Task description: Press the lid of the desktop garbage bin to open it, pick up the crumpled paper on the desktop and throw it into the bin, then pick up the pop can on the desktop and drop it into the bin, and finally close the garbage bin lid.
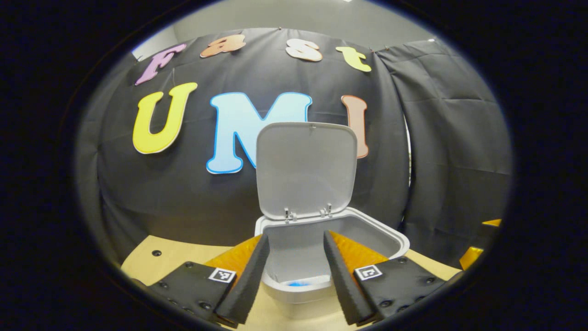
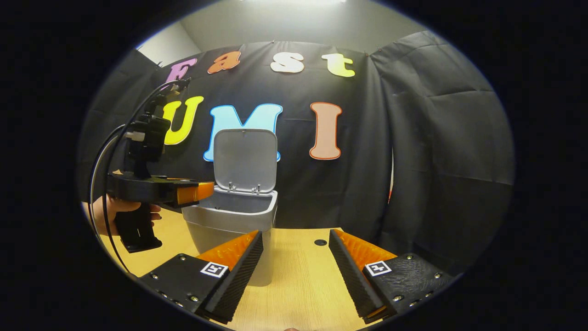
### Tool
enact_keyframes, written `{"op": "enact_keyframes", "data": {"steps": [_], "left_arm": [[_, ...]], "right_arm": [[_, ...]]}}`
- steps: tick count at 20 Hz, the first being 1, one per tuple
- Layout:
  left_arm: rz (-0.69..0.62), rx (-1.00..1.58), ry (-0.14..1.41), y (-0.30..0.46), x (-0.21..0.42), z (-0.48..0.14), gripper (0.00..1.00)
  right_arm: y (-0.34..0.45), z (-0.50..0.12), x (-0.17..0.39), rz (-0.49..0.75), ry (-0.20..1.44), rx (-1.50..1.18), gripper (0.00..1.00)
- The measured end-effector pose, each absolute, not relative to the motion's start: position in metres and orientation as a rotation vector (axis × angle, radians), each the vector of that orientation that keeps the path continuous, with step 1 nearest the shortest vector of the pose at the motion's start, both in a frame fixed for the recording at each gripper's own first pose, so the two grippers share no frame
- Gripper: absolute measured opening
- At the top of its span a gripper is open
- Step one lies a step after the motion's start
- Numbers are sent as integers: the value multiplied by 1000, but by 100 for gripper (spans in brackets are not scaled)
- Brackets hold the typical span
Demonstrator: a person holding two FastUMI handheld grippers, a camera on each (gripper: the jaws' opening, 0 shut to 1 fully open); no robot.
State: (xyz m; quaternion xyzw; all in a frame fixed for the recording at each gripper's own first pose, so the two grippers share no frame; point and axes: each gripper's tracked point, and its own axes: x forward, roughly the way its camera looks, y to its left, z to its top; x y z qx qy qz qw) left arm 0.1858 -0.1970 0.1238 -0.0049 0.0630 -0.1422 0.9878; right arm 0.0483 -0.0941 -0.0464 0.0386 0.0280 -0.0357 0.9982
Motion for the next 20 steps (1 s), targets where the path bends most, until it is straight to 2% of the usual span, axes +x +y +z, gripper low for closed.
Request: {"op": "enact_keyframes", "data": {"steps": [2, 3, 6, 8, 12, 20], "left_arm": [[-272, -18, 114, -190, 182, 128, 90], [-267, -27, 108, -186, 180, 131, 89], [-247, -53, 94, -172, 168, 137, 96], [-224, -57, 73, -160, 157, 144, 93], [-180, -45, 37, -134, 130, 153, 94], [-101, -14, 11, -84, 68, 163, 95]], "right_arm": [[-87, -45, 48, -60, 56, 77, 93], [-84, -46, 47, -50, 55, 79, 93], [-68, -45, 47, -9, 60, 81, 93], [-56, -42, 44, 20, 54, 77, 93], [-28, -40, 38, 93, 54, 86, 93], [58, -64, 21, 318, 147, 139, 93]]}}
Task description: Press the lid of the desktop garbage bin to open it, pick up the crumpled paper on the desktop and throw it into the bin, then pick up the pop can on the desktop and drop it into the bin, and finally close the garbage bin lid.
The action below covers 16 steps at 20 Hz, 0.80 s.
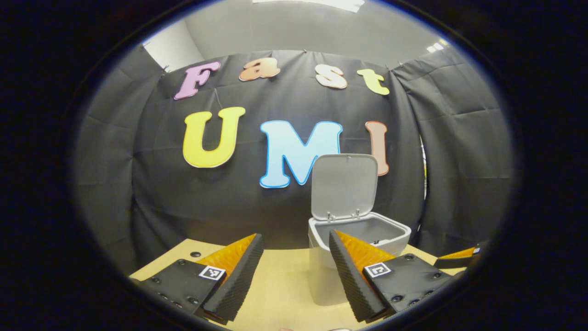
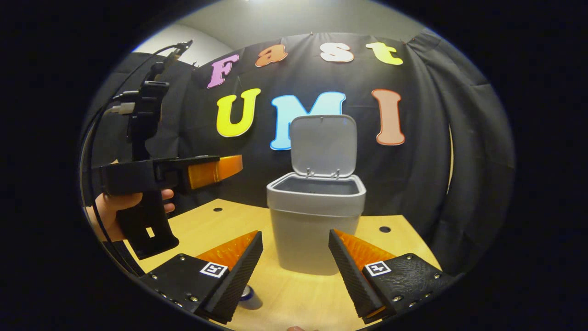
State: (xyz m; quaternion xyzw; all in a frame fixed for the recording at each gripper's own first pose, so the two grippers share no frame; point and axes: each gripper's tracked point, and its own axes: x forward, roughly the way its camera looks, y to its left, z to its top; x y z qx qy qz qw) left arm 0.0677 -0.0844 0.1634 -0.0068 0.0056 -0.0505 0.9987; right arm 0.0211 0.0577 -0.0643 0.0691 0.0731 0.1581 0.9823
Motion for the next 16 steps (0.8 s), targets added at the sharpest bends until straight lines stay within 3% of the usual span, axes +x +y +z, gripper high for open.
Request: {"op": "enact_keyframes", "data": {"steps": [16], "left_arm": [[50, -54, 52, -7, -7, 156, 94]], "right_arm": [[142, -146, -1, 541, 419, 34, 95]]}}
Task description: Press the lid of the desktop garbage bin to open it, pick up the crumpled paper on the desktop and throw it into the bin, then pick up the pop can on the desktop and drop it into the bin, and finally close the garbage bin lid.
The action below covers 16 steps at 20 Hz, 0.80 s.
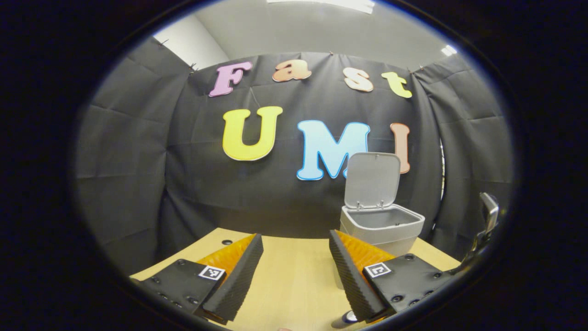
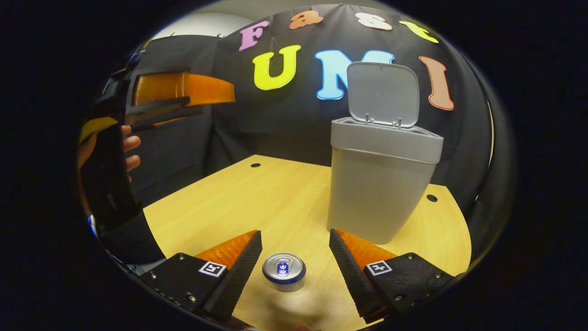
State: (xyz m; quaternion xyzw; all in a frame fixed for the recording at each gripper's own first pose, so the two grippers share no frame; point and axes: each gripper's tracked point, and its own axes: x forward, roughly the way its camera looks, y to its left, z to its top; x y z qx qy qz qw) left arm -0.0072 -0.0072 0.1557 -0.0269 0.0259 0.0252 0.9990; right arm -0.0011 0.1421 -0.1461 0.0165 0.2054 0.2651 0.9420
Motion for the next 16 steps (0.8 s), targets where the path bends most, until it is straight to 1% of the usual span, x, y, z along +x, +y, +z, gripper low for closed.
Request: {"op": "enact_keyframes", "data": {"steps": [5, 10, 16], "left_arm": [[67, -60, 55, -1, -15, 155, 95], [63, -65, 66, -5, -17, 153, 96], [56, -59, 74, -10, -16, 153, 96]], "right_arm": [[152, -173, -6, 581, 523, 43, 95], [159, -201, -5, 594, 614, -2, 95], [159, -222, -5, 596, 671, -59, 95]]}}
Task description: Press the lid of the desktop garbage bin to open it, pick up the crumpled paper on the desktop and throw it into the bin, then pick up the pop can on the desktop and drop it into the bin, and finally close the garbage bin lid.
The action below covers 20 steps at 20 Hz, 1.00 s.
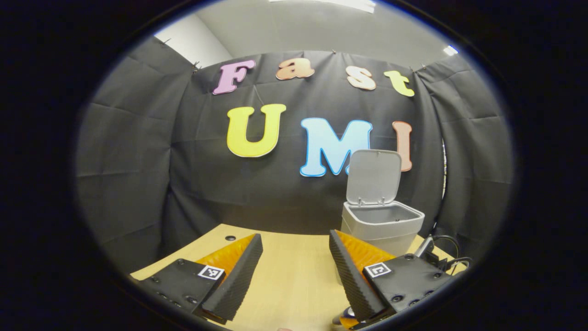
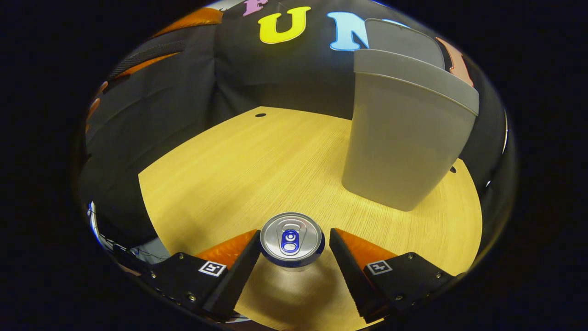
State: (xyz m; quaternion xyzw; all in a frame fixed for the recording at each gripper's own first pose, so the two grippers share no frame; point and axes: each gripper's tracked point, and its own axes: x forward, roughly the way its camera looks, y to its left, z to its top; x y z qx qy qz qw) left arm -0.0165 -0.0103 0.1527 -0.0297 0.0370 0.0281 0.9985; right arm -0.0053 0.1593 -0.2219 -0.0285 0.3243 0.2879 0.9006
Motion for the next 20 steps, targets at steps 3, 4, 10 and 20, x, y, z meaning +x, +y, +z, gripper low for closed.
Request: {"op": "enact_keyframes", "data": {"steps": [3, 4, 10, 20], "left_arm": [[55, -57, 77, -13, -16, 152, 96], [54, -56, 78, -14, -16, 152, 96], [42, -54, 84, -20, -12, 148, 96], [45, -53, 93, -19, -4, 141, 95]], "right_arm": [[156, -224, -4, 591, 678, -80, 95], [153, -223, -4, 592, 676, -80, 91], [146, -212, -7, 601, 651, -65, 84], [107, -138, 10, 535, 506, 15, 83]]}}
